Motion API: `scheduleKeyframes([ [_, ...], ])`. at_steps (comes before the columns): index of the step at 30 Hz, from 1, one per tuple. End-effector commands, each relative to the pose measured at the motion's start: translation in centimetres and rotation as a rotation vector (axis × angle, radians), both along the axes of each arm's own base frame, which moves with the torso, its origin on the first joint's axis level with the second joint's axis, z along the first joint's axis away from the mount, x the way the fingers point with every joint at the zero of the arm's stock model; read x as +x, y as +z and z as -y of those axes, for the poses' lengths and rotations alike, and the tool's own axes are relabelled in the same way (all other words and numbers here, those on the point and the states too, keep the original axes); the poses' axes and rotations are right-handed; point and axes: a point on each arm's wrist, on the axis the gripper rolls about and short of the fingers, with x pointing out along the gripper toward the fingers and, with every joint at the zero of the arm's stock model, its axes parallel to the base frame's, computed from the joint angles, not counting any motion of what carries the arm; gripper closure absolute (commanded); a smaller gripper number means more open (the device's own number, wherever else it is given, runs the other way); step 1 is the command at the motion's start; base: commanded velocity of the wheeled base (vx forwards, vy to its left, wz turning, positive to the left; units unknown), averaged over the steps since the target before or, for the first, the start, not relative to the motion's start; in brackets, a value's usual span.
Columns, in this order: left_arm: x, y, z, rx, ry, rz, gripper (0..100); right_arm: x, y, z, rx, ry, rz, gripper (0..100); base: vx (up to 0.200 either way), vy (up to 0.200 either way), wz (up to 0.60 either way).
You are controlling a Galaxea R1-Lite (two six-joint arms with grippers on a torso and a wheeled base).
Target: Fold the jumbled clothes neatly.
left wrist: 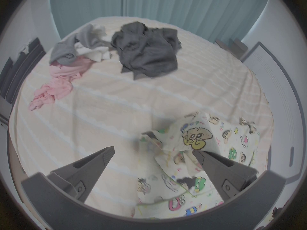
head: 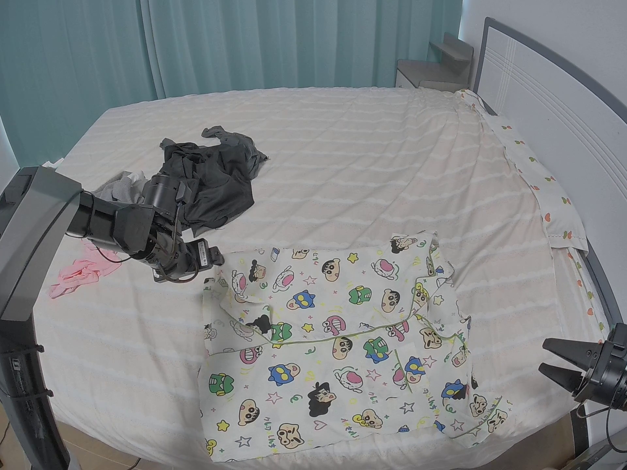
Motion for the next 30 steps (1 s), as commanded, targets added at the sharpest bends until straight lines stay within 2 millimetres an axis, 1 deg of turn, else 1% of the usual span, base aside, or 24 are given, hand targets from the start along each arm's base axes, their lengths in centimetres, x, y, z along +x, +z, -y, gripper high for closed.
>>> scheduleKeyframes([
  [1, 1.4, -1.8, -1.3, 0.053, 0.082, 0.056, 0, -0.2, -0.5, 0.0, 0.001, 0.001, -0.019, 0, 0.000, 0.000, 0.00],
  [4, 3.7, -3.7, -1.4, 0.102, 0.161, 0.157, 0, -0.2, -0.5, 0.0, 0.001, 0.001, -0.019, 0, 0.000, 0.000, 0.00],
  [5, 4.4, -4.0, -1.4, 0.121, 0.186, 0.186, 0, -0.2, -0.5, 0.0, 0.001, 0.001, -0.019, 0, 0.000, 0.000, 0.00],
  [6, 4.5, -4.1, -1.4, 0.127, 0.194, 0.194, 0, -0.2, -0.5, 0.0, 0.001, 0.001, -0.019, 0, 0.000, 0.000, 0.00],
  [7, 5.4, -4.6, -1.2, 0.146, 0.225, 0.229, 0, -0.2, -0.5, 0.0, 0.002, 0.001, -0.020, 0, 0.000, 0.000, 0.00],
  [12, 6.2, -4.2, -0.8, 0.103, 0.260, 0.256, 0, -0.2, -0.5, 0.0, 0.001, -0.002, -0.021, 0, 0.000, 0.000, 0.00],
  [15, 5.8, -4.5, -0.7, 0.088, 0.235, 0.183, 0, -0.2, -0.5, 0.0, 0.002, -0.002, -0.023, 0, 0.000, 0.000, 0.00],
  [17, 5.2, -4.1, -0.8, 0.052, 0.209, 0.140, 0, -0.2, -0.5, 0.0, 0.001, -0.002, -0.021, 0, 0.000, 0.000, 0.00],
  [18, 4.9, -3.5, -0.8, 0.026, 0.204, 0.137, 0, -0.2, -0.5, 0.0, 0.001, -0.002, -0.021, 0, 0.000, 0.000, 0.00],
  [20, 3.5, -2.8, -0.6, -0.062, 0.163, 0.087, 0, -0.2, -0.5, 0.0, 0.001, -0.002, -0.022, 0, 0.000, 0.000, 0.00],
  [22, 1.0, -1.9, -0.4, -0.137, 0.080, 0.011, 0, -0.2, -0.5, 0.0, 0.001, -0.002, -0.024, 0, 0.000, 0.000, 0.00],
  [23, 0.4, -1.7, -0.2, -0.152, 0.059, -0.005, 0, -0.2, -0.5, 0.0, 0.001, -0.002, -0.024, 0, 0.000, 0.000, 0.00],
  [24, -1.2, -1.5, 0.2, -0.189, 0.006, -0.044, 0, -0.2, -0.5, 0.0, 0.001, -0.003, -0.024, 0, 0.000, 0.000, 0.00],
  [25, -2.5, -1.8, 0.3, -0.205, -0.031, -0.075, 0, -0.2, -0.5, 0.0, 0.001, -0.003, -0.024, 0, 0.000, 0.000, 0.00],
  [26, -3.4, -2.3, 0.2, -0.184, -0.072, -0.097, 0, -0.2, -0.5, 0.0, 0.001, -0.003, -0.025, 0, 0.000, 0.000, 0.00],
  [27, -4.1, -2.8, 0.1, -0.148, -0.112, -0.111, 0, -0.2, -0.5, 0.0, 0.001, -0.002, -0.024, 0, 0.000, 0.000, 0.00],
  [28, -4.1, -2.8, 0.1, -0.148, -0.112, -0.111, 0, -0.2, -0.5, 0.0, 0.001, -0.002, -0.024, 0, 0.000, 0.000, 0.00],
  [29, -6.2, -5.0, -0.5, -0.012, -0.277, -0.150, 0, -0.2, -0.5, 0.0, 0.001, -0.003, -0.024, 0, 0.000, 0.000, 0.00],
  [30, -6.7, -5.5, -0.7, 0.019, -0.321, -0.147, 0, -0.2, -0.5, 0.0, 0.001, -0.003, -0.024, 0, 0.000, 0.000, 0.00],
])
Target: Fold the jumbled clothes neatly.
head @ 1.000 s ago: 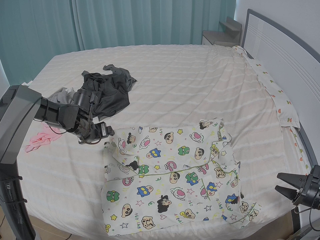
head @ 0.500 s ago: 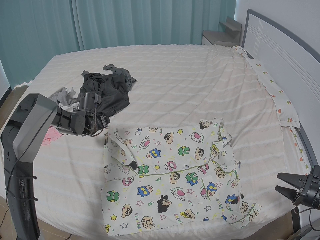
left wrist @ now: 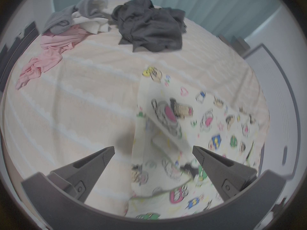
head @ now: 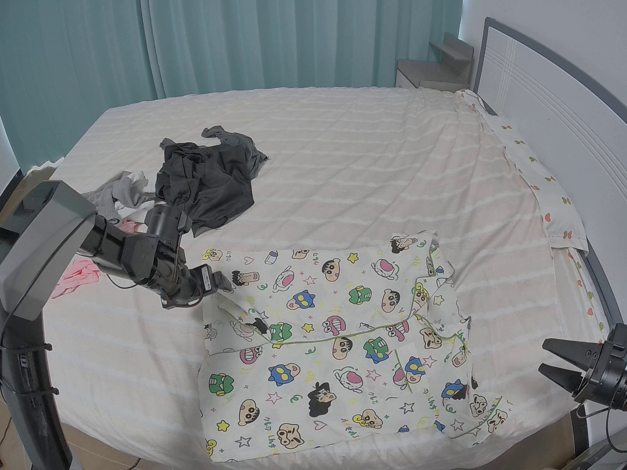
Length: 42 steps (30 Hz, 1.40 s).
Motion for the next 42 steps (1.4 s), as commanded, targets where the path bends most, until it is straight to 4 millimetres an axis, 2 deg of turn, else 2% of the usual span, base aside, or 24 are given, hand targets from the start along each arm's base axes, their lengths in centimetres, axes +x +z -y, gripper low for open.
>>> scheduleKeyframes([
  [1, -7.0, -1.7, -0.8, 0.168, -0.376, -0.032, 0, -0.2, -0.4, 0.0, 0.001, -0.001, -0.017, 0, 0.000, 0.000, 0.00],
  [5, -7.2, -2.7, -0.5, 0.253, -0.398, 0.047, 0, -0.2, -0.4, 0.0, 0.001, -0.001, -0.017, 0, 0.000, 0.000, 0.00],
  [7, -6.9, -4.1, 0.6, 0.319, -0.395, 0.095, 0, -0.2, -0.4, 0.0, 0.001, -0.001, -0.017, 0, 0.000, 0.000, 0.00],
  [11, -6.1, -5.5, 2.1, 0.374, -0.414, 0.168, 0, -0.2, -0.4, 0.0, 0.001, -0.002, -0.017, 0, 0.000, 0.000, 0.00],
  [18, -5.3, -7.1, 4.6, 0.429, -0.425, 0.282, 0, -0.2, -0.4, 0.0, 0.001, -0.002, -0.017, 0, 0.000, 0.000, 0.00],
  [23, -4.8, -8.0, 4.9, 0.491, -0.482, 0.324, 0, -0.3, -0.4, 0.0, 0.001, -0.002, -0.016, 0, 0.000, 0.000, 0.00],
  [42, -3.7, -8.4, 6.3, 0.520, -0.517, 0.401, 0, -0.2, -0.4, 0.0, 0.001, -0.004, -0.016, 0, 0.000, 0.000, 0.00],
])
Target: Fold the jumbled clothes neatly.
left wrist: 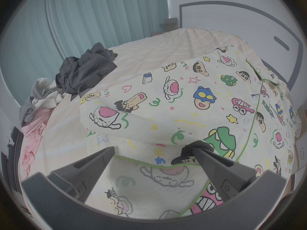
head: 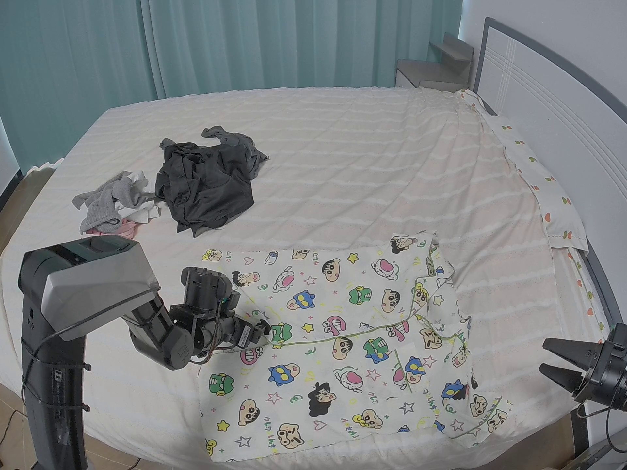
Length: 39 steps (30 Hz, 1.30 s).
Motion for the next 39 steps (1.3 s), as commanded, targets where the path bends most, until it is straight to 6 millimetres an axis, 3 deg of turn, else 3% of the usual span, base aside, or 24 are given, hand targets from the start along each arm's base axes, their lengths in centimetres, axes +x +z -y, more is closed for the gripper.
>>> scheduleKeyframes([
  [1, 0.0, -0.5, 0.1, 0.018, -0.004, -0.007, 100, -0.2, -0.4, 0.0, 0.001, -0.001, -0.017, 0, 0.000, 0.000, 0.00],
  [15, -0.3, -0.9, -0.2, 0.047, 0.006, -0.018, 100, -0.2, -0.4, 0.0, 0.000, -0.004, -0.015, 0, 0.000, 0.000, 0.00],
  [20, -0.2, -0.5, -0.3, 0.043, 0.011, -0.008, 100, -0.2, -0.4, 0.0, 0.000, -0.002, -0.015, 0, 0.000, 0.000, 0.00],
  [21, 0.0, 0.4, -0.8, 0.037, 0.025, 0.010, 100, -0.2, -0.4, 0.0, 0.000, -0.002, -0.014, 0, 0.000, 0.000, 0.00],
  [27, -0.1, 0.5, -1.7, 0.090, 0.047, 0.013, 100, -0.2, -0.4, 0.0, 0.000, -0.004, -0.015, 0, 0.000, 0.000, 0.00],
  [28, -0.1, 0.5, -1.7, 0.090, 0.047, 0.013, 0, -0.2, -0.4, 0.0, 0.000, -0.004, -0.015, 0, 0.000, 0.000, 0.00],
  [39, 1.2, 0.2, -1.5, 0.088, 0.050, 0.039, 0, -0.2, -0.4, 0.0, 0.000, -0.005, -0.014, 0, 0.000, 0.000, 0.00],
])
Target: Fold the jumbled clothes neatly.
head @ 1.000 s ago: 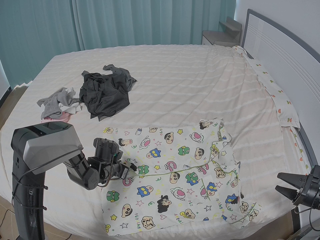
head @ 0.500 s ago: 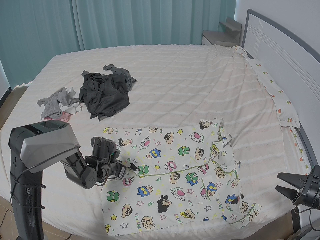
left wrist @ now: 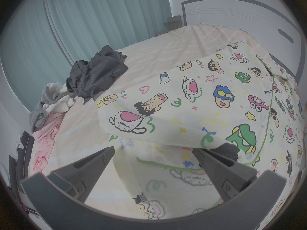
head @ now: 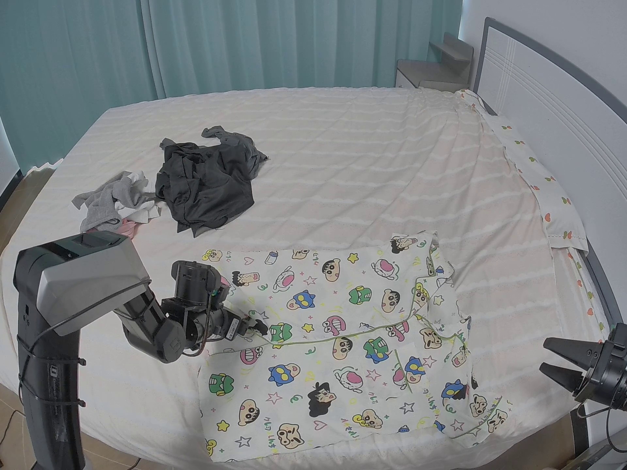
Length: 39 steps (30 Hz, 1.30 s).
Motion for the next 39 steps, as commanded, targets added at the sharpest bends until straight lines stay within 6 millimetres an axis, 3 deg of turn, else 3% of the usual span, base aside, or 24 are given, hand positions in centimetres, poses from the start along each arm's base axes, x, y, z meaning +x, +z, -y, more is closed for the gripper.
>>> scheduleKeyframes([
  [1, 0.5, -0.5, 0.3, 0.000, -0.003, 0.003, 0, -0.2, -0.4, 0.0, 0.001, -0.001, -0.015, 0, 0.000, 0.000, 0.00],
  [16, 0.7, -2.6, 1.1, 0.000, -0.021, -0.032, 0, -0.2, -0.4, 0.0, 0.001, -0.007, -0.015, 0, 0.000, 0.000, 0.00],
  [24, 1.1, -1.8, 2.2, -0.042, -0.021, 0.040, 0, -0.2, -0.4, 0.0, 0.001, -0.007, -0.016, 0, 0.000, 0.000, 0.00],
  [25, 1.0, -1.8, 2.2, -0.042, -0.022, 0.037, 100, -0.2, -0.4, 0.0, 0.001, -0.007, -0.016, 0, 0.000, 0.000, 0.00],
  [39, 0.0, -2.4, 1.5, -0.028, -0.012, -0.002, 100, -0.2, -0.4, 0.0, 0.001, -0.007, -0.015, 0, 0.000, 0.000, 0.00],
])
